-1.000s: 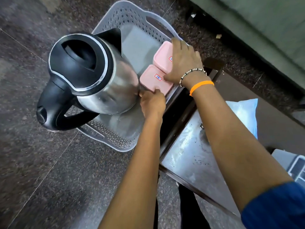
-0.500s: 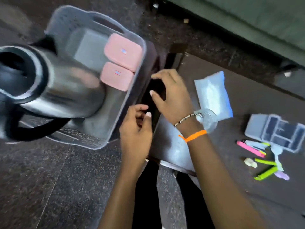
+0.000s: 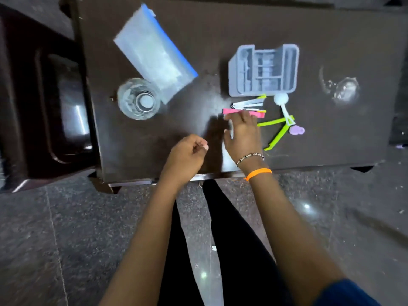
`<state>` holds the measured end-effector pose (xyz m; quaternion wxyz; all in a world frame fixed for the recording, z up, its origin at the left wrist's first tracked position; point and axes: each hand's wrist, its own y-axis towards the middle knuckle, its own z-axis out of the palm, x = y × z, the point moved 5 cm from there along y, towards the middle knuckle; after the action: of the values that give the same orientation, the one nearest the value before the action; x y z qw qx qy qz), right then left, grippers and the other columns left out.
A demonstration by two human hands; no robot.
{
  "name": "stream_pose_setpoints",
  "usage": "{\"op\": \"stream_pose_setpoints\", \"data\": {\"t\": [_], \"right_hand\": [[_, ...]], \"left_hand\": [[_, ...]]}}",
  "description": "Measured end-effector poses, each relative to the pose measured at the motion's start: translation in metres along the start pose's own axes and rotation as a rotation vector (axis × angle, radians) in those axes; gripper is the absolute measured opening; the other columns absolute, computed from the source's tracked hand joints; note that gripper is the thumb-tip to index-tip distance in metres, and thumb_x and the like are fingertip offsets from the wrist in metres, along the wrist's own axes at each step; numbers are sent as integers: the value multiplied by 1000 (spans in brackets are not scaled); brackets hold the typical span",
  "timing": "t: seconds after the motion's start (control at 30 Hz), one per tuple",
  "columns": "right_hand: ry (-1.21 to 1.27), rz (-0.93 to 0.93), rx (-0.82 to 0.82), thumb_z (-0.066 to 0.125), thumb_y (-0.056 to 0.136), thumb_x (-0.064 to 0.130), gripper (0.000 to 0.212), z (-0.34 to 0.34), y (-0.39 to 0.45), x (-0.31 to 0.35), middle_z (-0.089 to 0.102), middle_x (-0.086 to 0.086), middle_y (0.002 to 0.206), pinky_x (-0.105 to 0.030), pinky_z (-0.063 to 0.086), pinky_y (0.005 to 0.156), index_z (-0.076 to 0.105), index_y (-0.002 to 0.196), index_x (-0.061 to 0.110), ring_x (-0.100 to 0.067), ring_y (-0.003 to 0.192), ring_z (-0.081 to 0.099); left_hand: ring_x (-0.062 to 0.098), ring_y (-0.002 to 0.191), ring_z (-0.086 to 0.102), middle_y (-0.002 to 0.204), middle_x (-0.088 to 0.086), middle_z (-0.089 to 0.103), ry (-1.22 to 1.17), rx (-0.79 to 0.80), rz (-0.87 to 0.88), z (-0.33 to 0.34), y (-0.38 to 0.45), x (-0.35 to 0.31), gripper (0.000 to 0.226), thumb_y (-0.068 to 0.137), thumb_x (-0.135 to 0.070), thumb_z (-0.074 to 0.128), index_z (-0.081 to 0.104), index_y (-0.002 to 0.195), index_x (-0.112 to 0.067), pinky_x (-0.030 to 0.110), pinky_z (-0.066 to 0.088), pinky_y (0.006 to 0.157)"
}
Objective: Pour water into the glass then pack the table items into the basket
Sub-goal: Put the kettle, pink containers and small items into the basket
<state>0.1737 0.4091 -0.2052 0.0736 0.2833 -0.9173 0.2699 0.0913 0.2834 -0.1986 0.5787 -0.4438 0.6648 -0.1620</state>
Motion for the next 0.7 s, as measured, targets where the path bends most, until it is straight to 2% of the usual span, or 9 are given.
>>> {"op": "stream_pose_setpoints", "data": {"t": [0.1,0.17,0.3,0.4,0.5,0.6,0.63,0.7], "right_hand": [[-132,-9,-16,44,82,6,49,1,19,-43,42,-13,140,-41,34,103,41,130,10,-32,126,38],[-143,-38,-14,41,83,3,52,2,34,-64,40,-10,144,-40,32,105,37,134,11,-29,132,35],[-239,-152,20,39,84,2,53,6,55,-81,42,-9,142,-39,29,100,37,136,13,-28,130,36],[-331,-230,18,30,84,0,44,6,64,-75,42,-19,136,-42,29,99,40,127,4,-34,126,37],[-379,-310,98,16,87,1,42,11,69,-65,39,-25,136,-47,28,103,39,123,-3,-38,125,38],[-395,-352,180,19,90,2,39,17,72,-59,36,-25,138,-51,33,99,36,124,-3,-40,125,37],[-407,-363,205,22,93,4,36,19,72,-58,36,-25,138,-51,33,97,35,125,-3,-40,125,36],[-432,-402,238,15,95,11,37,24,73,-55,38,-25,134,-51,31,96,35,124,-3,-40,123,36]], "left_hand": [[19,85,59,82,-4,57,49,40,-20,28,17,-10,11,90,-17,53,61,87,-24,24,41,80],[22,91,62,84,-2,58,78,46,-23,45,26,-18,10,90,-18,53,63,91,-19,25,42,81],[26,102,61,99,7,67,160,47,-21,71,39,-29,17,90,-15,51,65,98,-16,25,42,83],[27,107,59,112,10,67,200,46,-35,86,45,-32,21,90,-13,49,65,103,-13,26,43,88],[26,109,59,114,9,67,244,53,-49,98,50,-28,23,90,-10,47,65,105,-12,15,34,79],[25,111,57,115,8,67,299,36,-72,103,53,-18,24,90,-10,47,64,105,-13,7,16,72],[26,112,57,115,9,67,303,35,-74,105,54,-14,24,90,-10,47,64,106,-12,7,16,70],[26,110,58,114,9,67,309,36,-82,107,55,-8,23,90,-10,47,64,104,-13,9,21,67]]}}
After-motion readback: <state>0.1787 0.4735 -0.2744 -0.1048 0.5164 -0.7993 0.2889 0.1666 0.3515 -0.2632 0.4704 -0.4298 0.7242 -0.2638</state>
